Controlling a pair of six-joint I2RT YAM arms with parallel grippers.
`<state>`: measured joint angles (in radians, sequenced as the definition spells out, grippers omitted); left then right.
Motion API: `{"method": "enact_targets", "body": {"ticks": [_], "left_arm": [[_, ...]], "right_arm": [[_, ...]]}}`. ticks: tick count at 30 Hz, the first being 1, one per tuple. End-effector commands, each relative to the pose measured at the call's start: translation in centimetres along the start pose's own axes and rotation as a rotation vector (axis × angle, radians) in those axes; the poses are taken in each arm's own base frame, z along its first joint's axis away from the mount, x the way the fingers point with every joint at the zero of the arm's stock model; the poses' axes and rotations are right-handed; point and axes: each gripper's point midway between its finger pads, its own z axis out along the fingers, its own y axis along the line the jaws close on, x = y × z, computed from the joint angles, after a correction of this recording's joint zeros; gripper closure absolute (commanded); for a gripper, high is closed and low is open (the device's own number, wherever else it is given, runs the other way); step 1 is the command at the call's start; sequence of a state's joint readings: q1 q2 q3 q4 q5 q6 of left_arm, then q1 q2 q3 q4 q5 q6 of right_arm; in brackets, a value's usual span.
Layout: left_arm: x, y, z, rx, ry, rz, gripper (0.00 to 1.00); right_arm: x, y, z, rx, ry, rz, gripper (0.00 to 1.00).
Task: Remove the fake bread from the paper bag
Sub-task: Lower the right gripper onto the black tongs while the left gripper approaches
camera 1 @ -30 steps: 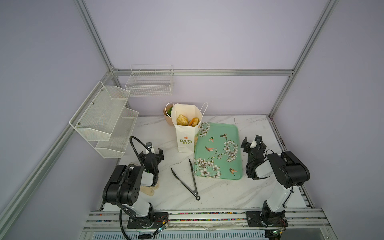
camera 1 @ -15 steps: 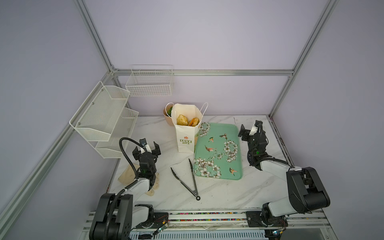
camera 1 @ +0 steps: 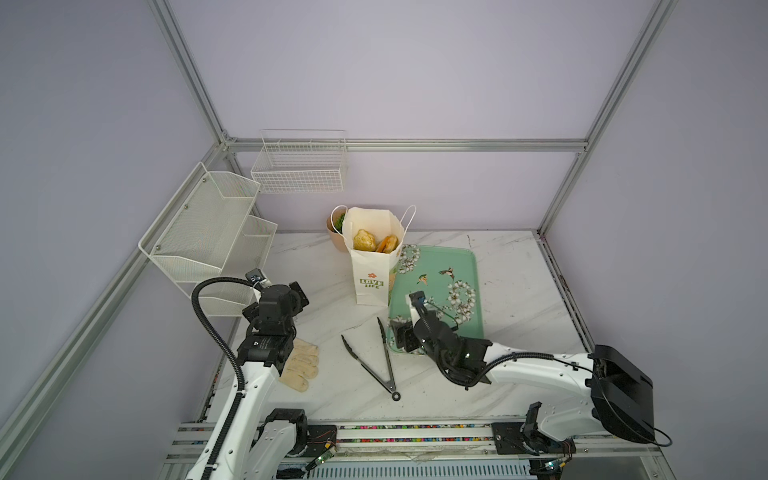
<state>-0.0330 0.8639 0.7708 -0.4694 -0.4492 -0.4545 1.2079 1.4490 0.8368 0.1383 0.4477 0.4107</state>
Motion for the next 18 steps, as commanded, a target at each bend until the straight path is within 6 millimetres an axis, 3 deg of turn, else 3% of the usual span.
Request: {"method": "enact_targets", "body": {"ticks": [1,4,8,11,18], "left_arm": [[2.7,-0.2,-2.3,0.048,0.219,0.010,0.00],[4.7,-0.8,-3.4,0.117,0.312,0.020,0.00],[6.8,-1.2,-4.4,0.167,0.397,0.017,0.00],[7.9,-1.6,-4.7,0.201,0.437,-0.002,0.00],[10.2,-2.8,-4.8,0.273,0.528,-0.043,0.00]], "right_arm": [[6.6,4.3,-1.4,0.036,0.150,0.014,0.18],[11.3,7.7,-2.2,0.045,0.251,-0.008,0.16],[14.8,9.2,-3.2,0.131,0.335,-0.031,0.14],[15.6,7.8,-3.8,0.229,0.372,-0.013,0.13],[14.1,6.2,-5.6,0.222,0.345,0.081,0.12]]}}
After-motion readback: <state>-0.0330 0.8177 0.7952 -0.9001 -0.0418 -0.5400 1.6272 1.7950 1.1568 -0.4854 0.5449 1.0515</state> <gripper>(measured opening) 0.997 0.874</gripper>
